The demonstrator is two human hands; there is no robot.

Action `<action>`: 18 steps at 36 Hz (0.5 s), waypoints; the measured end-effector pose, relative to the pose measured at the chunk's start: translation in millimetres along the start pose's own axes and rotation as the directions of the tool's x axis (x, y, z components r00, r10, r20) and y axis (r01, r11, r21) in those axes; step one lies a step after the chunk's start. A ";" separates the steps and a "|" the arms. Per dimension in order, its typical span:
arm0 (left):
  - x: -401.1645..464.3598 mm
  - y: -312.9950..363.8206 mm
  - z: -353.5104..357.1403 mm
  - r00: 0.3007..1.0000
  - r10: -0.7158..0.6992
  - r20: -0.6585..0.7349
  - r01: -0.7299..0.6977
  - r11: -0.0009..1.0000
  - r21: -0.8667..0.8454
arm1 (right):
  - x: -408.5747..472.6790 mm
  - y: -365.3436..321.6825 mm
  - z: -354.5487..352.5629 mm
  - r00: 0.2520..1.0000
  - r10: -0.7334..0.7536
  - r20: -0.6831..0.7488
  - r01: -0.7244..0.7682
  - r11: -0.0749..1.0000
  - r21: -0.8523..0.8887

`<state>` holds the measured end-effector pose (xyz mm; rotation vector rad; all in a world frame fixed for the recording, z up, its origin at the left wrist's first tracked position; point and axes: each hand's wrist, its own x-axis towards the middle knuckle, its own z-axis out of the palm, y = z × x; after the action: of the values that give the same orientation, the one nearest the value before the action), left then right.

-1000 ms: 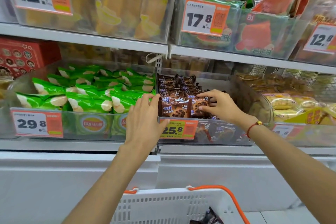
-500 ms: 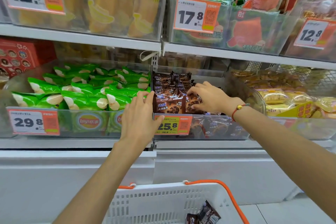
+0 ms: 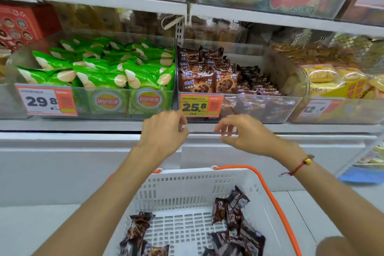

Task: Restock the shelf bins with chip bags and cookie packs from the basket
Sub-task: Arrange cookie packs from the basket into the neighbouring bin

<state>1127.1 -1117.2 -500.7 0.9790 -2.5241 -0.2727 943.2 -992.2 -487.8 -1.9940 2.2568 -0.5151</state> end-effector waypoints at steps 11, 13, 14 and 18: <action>-34.6 -64.3 100.2 0.539 -0.134 0.832 0.082 0.991 0.107 | -18.5 4.5 172.7 0.763 0.167 0.625 -0.308 0.943 0.123; -51.6 -75.3 125.9 0.516 -0.174 0.839 0.127 0.984 0.126 | -27.9 -0.6 202.8 0.717 0.147 0.682 -0.321 0.937 0.135; -62.9 -79.6 139.0 0.511 -0.187 0.839 0.146 0.981 0.129 | -32.4 -3.8 217.3 0.696 0.137 0.705 -0.321 0.938 0.134; -120.7 -91.3 183.4 0.454 -0.225 0.862 0.179 0.971 0.159 | -46.7 -16.7 274.4 0.648 0.121 0.752 -0.290 0.952 0.096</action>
<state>1179.8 -1096.5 -731.6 1.4289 -3.3119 -1.0520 1043.6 -1000.9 -747.8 -1.4197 1.7633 0.0983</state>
